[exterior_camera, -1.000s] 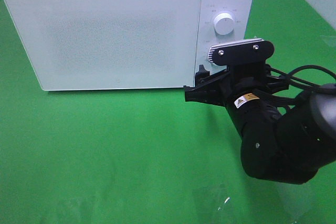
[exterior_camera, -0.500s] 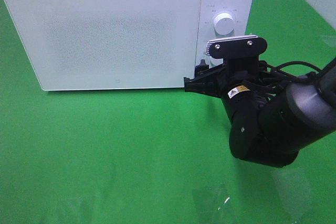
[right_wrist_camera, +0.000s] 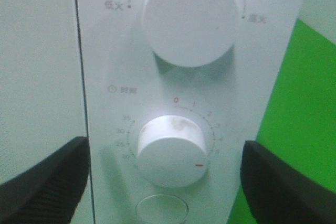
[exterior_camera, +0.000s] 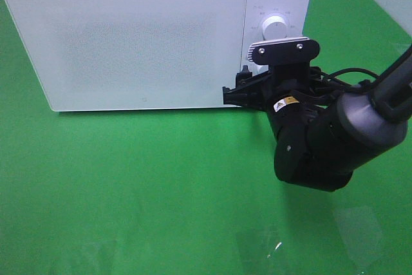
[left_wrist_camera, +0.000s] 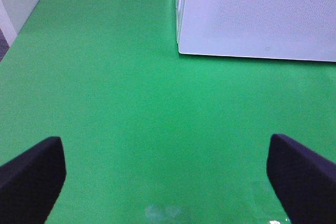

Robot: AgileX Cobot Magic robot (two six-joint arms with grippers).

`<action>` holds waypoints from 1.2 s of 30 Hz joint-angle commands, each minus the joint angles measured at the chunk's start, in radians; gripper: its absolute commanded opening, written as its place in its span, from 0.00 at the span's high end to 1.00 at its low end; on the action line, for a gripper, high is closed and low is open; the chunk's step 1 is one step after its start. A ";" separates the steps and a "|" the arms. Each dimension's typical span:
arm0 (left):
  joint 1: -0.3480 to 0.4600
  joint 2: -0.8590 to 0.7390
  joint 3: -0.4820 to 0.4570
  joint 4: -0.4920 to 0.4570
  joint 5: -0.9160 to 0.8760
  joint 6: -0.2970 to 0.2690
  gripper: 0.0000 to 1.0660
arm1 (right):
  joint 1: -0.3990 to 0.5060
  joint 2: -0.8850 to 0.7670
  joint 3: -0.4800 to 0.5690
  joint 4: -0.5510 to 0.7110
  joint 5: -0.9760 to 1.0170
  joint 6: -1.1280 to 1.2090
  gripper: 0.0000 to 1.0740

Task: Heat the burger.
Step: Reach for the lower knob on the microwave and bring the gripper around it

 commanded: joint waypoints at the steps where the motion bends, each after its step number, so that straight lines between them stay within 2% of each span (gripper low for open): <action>1: 0.004 -0.017 0.000 -0.007 -0.014 0.000 0.08 | -0.004 0.013 -0.026 -0.012 -0.217 -0.005 0.30; 18: 0.004 -0.017 0.000 -0.007 -0.014 0.000 0.08 | -0.038 0.056 -0.076 -0.042 -0.220 0.000 0.30; 25: 0.004 -0.017 0.000 -0.007 -0.014 0.000 0.08 | -0.038 0.056 -0.076 -0.039 -0.222 0.000 0.36; 26: 0.004 -0.017 0.000 -0.007 -0.014 0.000 0.08 | -0.038 0.056 -0.076 -0.039 -0.222 0.000 0.44; 29: 0.004 -0.017 0.000 -0.007 -0.014 0.000 0.08 | -0.038 0.056 -0.076 -0.039 -0.220 0.000 0.50; 31: 0.004 -0.017 0.000 -0.007 -0.014 0.000 0.08 | -0.038 0.056 -0.076 -0.039 -0.218 0.000 0.74; 32: 0.004 -0.017 0.000 -0.007 -0.014 0.000 0.08 | -0.038 0.056 -0.076 -0.039 -0.218 0.000 0.74; 33: 0.004 -0.017 0.000 -0.007 -0.014 0.000 0.08 | -0.038 0.056 -0.076 -0.040 -0.212 0.000 0.86; 34: 0.004 -0.017 0.000 -0.007 -0.014 0.000 0.08 | -0.038 0.056 -0.076 -0.040 -0.212 0.000 0.86; 35: 0.004 -0.017 0.000 -0.007 -0.014 0.000 0.08 | -0.038 0.056 -0.076 -0.041 -0.206 0.000 0.94; 36: 0.004 -0.017 0.000 -0.007 -0.014 0.000 0.08 | -0.038 0.056 -0.076 -0.041 -0.206 0.000 0.94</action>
